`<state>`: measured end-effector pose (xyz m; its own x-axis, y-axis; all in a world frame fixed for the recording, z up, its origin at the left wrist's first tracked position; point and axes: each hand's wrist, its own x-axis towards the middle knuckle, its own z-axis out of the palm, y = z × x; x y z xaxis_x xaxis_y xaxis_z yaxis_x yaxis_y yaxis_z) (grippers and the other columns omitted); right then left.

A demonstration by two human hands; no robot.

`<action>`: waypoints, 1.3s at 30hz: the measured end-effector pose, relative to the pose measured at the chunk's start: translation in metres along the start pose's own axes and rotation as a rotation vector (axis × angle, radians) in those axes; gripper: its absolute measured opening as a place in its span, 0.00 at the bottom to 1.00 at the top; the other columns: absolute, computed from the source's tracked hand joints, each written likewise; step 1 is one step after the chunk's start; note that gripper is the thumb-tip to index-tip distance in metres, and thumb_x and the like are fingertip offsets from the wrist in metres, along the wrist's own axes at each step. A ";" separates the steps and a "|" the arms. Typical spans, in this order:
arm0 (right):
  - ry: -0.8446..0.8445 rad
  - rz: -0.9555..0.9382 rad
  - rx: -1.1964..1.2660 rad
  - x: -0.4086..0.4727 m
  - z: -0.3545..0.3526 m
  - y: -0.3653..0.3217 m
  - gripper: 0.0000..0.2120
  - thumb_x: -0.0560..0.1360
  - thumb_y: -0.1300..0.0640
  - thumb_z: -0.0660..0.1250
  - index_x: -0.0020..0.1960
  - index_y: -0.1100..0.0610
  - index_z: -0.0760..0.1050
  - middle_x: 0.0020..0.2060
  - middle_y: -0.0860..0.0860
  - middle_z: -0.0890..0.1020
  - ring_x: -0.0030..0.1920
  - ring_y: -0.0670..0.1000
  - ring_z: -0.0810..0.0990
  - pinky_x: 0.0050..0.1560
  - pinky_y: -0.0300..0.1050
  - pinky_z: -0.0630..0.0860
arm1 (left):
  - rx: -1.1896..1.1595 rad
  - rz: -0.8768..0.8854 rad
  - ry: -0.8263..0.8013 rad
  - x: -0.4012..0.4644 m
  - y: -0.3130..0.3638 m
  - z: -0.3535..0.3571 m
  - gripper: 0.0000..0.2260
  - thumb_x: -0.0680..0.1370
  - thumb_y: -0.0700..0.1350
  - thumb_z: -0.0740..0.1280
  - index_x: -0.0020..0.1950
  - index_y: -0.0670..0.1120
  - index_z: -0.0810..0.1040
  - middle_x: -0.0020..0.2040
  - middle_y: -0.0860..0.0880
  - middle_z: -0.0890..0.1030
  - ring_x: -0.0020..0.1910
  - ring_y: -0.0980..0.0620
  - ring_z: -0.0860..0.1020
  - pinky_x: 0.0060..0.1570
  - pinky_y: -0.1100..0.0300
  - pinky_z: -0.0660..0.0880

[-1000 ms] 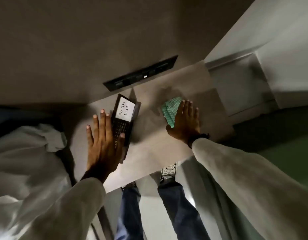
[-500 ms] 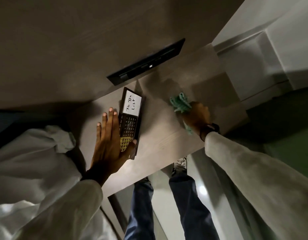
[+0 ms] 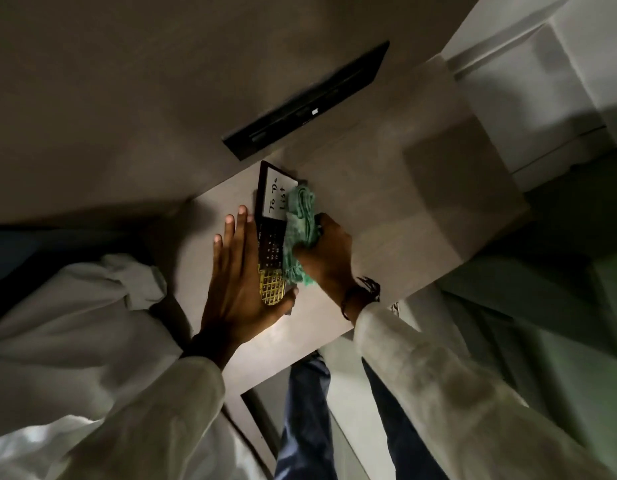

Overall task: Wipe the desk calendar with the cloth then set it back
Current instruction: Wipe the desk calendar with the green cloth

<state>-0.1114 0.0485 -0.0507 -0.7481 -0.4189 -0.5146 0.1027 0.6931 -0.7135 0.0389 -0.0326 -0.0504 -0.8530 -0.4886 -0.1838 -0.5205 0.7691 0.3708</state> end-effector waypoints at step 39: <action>0.132 -0.127 0.069 -0.008 0.032 -0.005 0.02 0.67 0.66 0.72 0.39 0.63 0.83 0.34 0.57 0.87 0.33 0.54 0.84 0.29 0.33 0.75 | -0.050 -0.017 -0.028 0.006 -0.007 0.003 0.64 0.64 0.65 0.80 0.84 0.38 0.45 0.85 0.36 0.50 0.84 0.35 0.48 0.81 0.38 0.52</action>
<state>-0.0848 0.0299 -0.0578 -0.8372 -0.4166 -0.3543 0.0429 0.5958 -0.8020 0.0376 -0.0393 -0.0567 -0.8450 -0.4892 -0.2160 -0.5331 0.7390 0.4120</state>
